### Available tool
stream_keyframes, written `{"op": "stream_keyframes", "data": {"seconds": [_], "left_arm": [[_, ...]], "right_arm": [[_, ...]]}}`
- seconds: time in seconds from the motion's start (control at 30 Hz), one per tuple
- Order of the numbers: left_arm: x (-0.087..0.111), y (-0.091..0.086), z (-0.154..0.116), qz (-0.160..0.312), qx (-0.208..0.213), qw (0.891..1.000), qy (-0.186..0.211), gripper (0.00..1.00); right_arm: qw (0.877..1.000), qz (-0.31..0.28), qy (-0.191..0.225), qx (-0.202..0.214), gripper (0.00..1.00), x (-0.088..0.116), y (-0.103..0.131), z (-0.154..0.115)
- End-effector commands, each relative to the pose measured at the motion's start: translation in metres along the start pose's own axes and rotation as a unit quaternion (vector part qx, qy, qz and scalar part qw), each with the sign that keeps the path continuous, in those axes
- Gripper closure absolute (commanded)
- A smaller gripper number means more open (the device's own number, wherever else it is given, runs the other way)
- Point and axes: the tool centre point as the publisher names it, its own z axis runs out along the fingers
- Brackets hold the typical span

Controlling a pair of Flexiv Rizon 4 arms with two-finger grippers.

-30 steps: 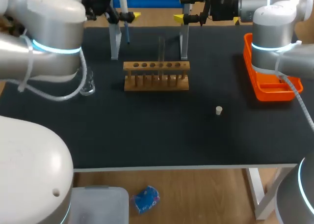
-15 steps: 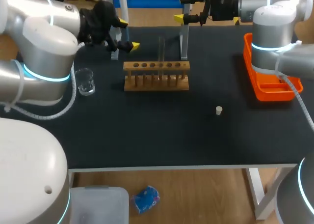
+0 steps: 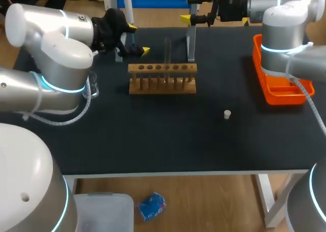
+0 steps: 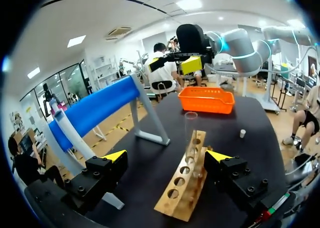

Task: Invert the test tube, pick up the pipette, mount the tip to pipette, aspirate from beaker and dispense into the tube, eject the tip, return the pipette, and cap with the stopper.

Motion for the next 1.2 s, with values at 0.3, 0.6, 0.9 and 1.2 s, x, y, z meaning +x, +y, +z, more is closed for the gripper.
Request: {"op": "stream_keyframes", "data": {"seconds": [0.3, 0.6, 0.9, 1.2], "left_arm": [[0.001, 0.002, 0.006, -0.003, -0.011, 1.0, -0.001, 0.0], [0.001, 0.002, 0.006, -0.003, -0.011, 1.0, -0.001, 0.0], [0.001, 0.002, 0.006, -0.003, -0.011, 1.0, -0.001, 0.0], [0.001, 0.002, 0.006, -0.003, -0.011, 1.0, -0.001, 0.0]], "right_arm": [[1.0, 0.0, 0.0, 0.0, 0.0, 0.0, 0.0, 0.0], [1.0, 0.0, 0.0, 0.0, 0.0, 0.0, 0.0, 0.0], [1.0, 0.025, -0.01, 0.003, 0.0, 0.027, -0.022, -0.049], [0.997, 0.057, -0.006, 0.051, 0.0, 0.092, -0.065, -0.114]]}}
